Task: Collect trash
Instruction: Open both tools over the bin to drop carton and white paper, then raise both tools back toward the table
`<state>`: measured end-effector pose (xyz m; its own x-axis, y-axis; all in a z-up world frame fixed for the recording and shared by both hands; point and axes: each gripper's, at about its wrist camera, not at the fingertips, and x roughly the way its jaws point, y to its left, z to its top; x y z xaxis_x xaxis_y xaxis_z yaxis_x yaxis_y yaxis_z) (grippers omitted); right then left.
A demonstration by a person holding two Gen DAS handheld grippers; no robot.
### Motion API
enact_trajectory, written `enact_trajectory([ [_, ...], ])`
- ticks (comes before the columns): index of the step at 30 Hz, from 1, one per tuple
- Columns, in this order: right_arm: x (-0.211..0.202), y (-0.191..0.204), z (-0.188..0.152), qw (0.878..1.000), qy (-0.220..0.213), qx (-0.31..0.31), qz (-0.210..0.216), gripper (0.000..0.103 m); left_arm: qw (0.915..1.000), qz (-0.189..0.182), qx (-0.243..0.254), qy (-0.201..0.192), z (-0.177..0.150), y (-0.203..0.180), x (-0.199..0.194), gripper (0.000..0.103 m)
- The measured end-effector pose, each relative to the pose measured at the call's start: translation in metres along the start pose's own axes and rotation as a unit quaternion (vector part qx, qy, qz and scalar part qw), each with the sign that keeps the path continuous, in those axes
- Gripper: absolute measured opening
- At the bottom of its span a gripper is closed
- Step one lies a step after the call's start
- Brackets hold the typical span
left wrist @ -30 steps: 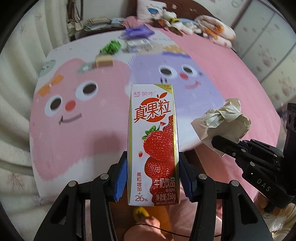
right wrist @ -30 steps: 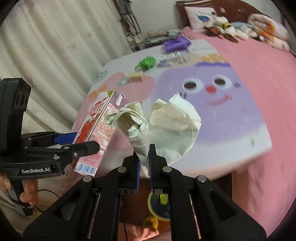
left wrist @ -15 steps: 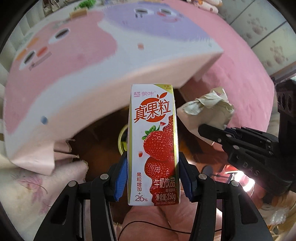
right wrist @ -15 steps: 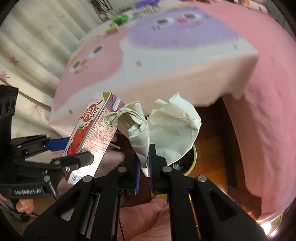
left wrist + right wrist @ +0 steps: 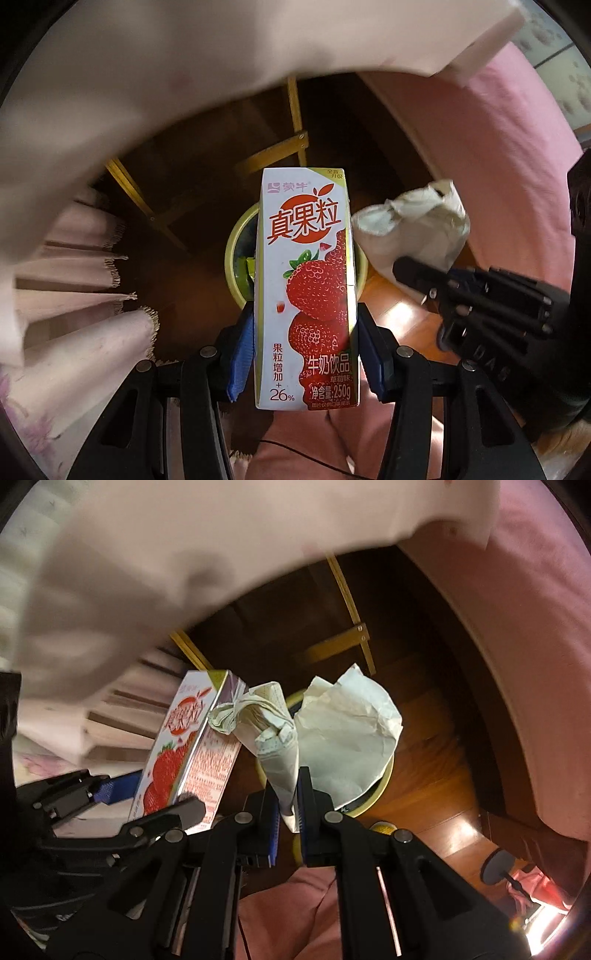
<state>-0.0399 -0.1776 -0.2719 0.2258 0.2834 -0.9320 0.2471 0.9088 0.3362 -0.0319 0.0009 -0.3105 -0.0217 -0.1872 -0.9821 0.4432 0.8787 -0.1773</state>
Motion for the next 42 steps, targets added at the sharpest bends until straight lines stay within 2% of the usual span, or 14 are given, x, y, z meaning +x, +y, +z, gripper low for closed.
enact_trajectory([
  [6,0.075,-0.031,-0.008,0.999,0.023,0.023,0.001,0.006,0.9999,0.006,-0.009,0.009,0.008,0.012,0.066,0.051],
  [8,0.096,-0.043,-0.008,0.999,0.029,0.026,0.001,0.006,0.9999,0.004,-0.009,0.012,0.016,0.005,0.089,0.051],
  [14,0.133,-0.055,-0.006,0.999,0.033,0.025,0.013,0.007,0.9997,0.013,0.005,0.018,0.032,-0.002,0.132,0.052],
  [17,0.144,-0.059,-0.003,0.999,0.038,0.027,0.016,0.009,0.9997,0.015,0.000,0.021,0.036,-0.002,0.139,0.058],
  [20,0.146,-0.064,-0.001,0.999,0.038,0.030,0.011,0.023,0.9994,0.025,-0.011,0.019,0.039,0.004,0.138,0.070],
  [22,0.144,-0.068,0.000,0.999,0.036,0.036,0.009,0.032,0.9993,0.028,-0.019,0.018,0.039,0.011,0.133,0.085],
  [25,0.138,-0.073,0.003,0.999,0.031,0.043,0.013,0.041,0.9990,0.035,-0.027,0.010,0.039,0.019,0.123,0.086],
  [33,0.102,-0.061,0.009,0.999,0.029,0.036,0.008,0.041,0.9985,0.043,-0.034,-0.005,0.032,0.015,0.071,0.087],
  [38,0.059,-0.048,0.016,0.999,0.027,0.035,0.002,0.041,0.9984,0.043,-0.031,-0.022,0.033,0.000,0.013,0.087],
  [42,0.012,-0.032,0.024,0.999,0.020,0.033,0.002,0.041,0.9978,0.043,-0.028,-0.041,0.038,-0.010,-0.048,0.087],
])
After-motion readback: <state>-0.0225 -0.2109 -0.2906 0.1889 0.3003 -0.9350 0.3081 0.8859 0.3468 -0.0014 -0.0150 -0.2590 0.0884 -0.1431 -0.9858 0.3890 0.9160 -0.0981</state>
